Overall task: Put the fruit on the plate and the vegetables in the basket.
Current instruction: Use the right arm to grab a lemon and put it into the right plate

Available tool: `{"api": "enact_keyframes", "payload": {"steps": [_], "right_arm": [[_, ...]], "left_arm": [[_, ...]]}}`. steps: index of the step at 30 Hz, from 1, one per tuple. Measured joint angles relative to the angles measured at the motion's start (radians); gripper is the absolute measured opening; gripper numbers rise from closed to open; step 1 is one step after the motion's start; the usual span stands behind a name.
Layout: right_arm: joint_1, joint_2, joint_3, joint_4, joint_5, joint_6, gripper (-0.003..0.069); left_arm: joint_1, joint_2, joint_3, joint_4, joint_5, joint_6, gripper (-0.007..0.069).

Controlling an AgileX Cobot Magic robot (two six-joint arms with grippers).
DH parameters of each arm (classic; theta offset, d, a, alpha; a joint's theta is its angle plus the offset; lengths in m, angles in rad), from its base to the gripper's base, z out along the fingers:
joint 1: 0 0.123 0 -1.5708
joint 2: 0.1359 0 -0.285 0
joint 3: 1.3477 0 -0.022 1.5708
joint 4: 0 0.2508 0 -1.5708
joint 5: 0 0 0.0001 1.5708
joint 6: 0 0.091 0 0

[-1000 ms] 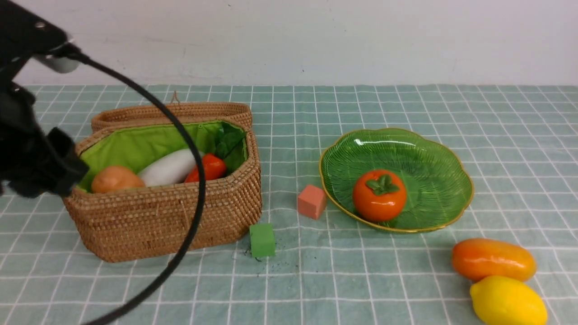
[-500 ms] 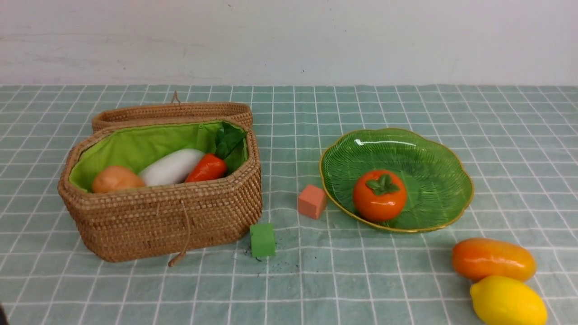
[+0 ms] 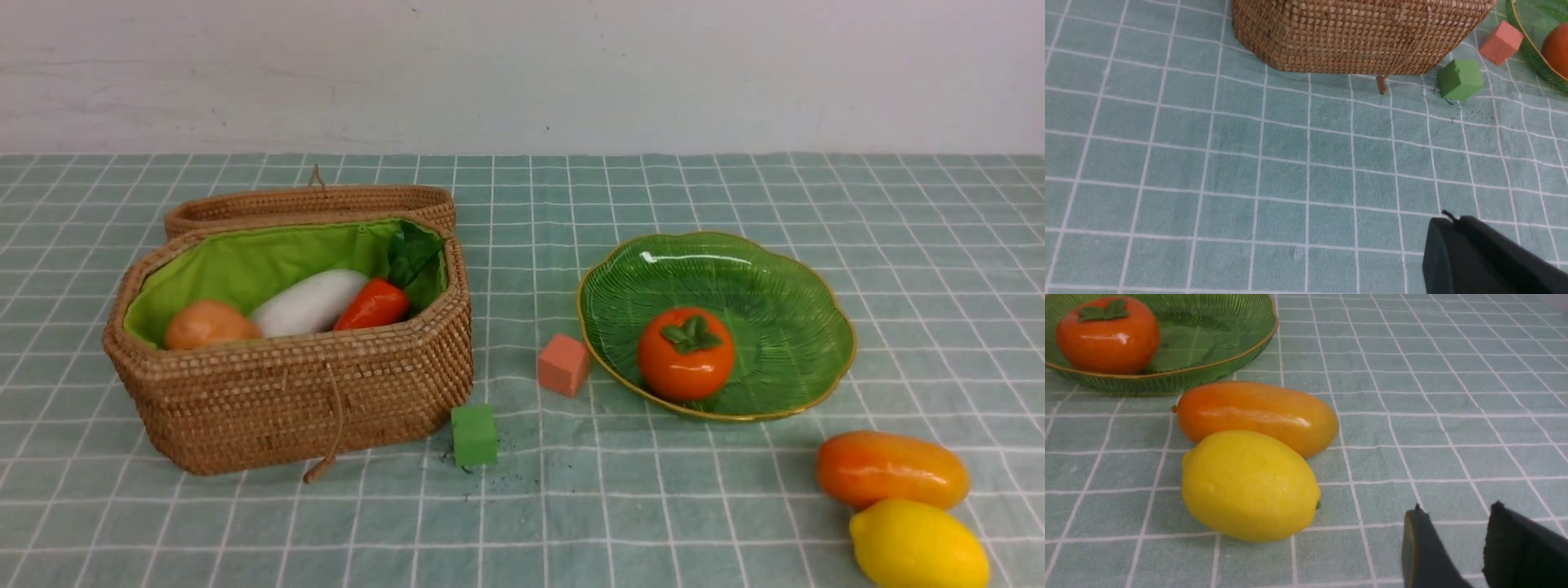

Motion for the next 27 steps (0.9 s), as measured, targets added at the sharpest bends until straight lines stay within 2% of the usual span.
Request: {"api": "enact_keyframes", "payload": {"steps": [17,21,22,24,27], "right_arm": [[0.0,0.0,0.0,0.0,0.0,0.0,0.0242],[0.0,0.0,0.0,0.0,0.0,0.0,0.0242],[0.0,0.0,0.0,0.0,0.0,0.0,0.0242],[0.0,0.0,0.0,0.0,0.0,0.0,0.0242],[0.0,0.0,0.0,0.0,0.0,0.0,0.0242]], "left_arm": [[0.0,0.001,0.003,0.036,-0.01,-0.004,-0.0013],[0.0,-0.02,0.039,0.113,-0.147,-0.004,-0.0013],[0.0,-0.066,0.093,0.149,-0.247,-0.004,-0.0013],[0.0,-0.099,0.131,0.166,-0.309,-0.004,-0.0013],[0.033,-0.228,0.285,0.17,-0.49,-0.004,-0.0013]]}}
